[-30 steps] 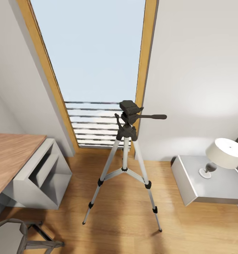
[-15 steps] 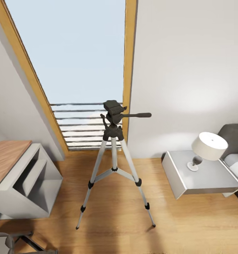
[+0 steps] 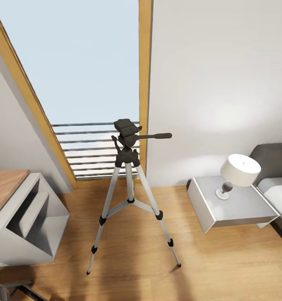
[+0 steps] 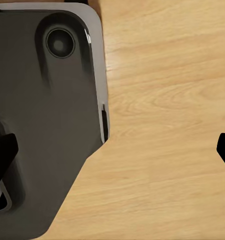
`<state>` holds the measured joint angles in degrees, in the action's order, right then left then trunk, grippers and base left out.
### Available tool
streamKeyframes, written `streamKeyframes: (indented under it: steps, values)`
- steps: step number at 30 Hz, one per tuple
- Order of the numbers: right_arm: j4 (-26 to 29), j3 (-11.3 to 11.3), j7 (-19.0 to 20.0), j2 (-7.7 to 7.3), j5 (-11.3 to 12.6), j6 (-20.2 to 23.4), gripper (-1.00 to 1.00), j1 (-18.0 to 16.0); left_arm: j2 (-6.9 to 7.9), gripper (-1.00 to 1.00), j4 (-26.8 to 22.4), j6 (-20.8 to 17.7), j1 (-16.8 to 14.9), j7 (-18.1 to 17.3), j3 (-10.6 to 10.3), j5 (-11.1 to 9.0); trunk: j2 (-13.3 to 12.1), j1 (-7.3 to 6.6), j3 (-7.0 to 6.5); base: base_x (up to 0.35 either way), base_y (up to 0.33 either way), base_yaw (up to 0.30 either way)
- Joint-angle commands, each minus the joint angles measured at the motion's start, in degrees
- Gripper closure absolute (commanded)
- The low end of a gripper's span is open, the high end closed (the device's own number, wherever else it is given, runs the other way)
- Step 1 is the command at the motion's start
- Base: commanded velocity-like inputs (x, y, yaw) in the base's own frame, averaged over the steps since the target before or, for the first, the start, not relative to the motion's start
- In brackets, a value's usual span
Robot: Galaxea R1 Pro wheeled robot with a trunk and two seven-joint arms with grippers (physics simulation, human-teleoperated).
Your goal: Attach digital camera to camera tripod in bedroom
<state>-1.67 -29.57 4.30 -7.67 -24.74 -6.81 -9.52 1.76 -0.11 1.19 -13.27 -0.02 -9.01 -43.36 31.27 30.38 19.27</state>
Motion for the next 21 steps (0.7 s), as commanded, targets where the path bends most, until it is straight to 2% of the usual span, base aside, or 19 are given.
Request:
streamKeyframes:
  steps: [1, 21]
  values:
    - [-0.2, -0.5, 0.1, -0.05, -0.4, -0.3, -1.00, -0.1, 0.00, 1.00, 0.0, 0.1, 0.0, -0.1, -0.5, -0.4, 0.1, 0.02, 0.07, 0.000, 0.000, -0.011]
    - [-0.2, -0.5, 0.2, -0.03, -0.5, -0.2, -1.00, -0.1, 0.00, 1.00, 0.0, 0.1, 0.0, -0.1, -0.5, -0.4, 0.1, 0.02, 0.07, 0.000, 0.000, -0.002]
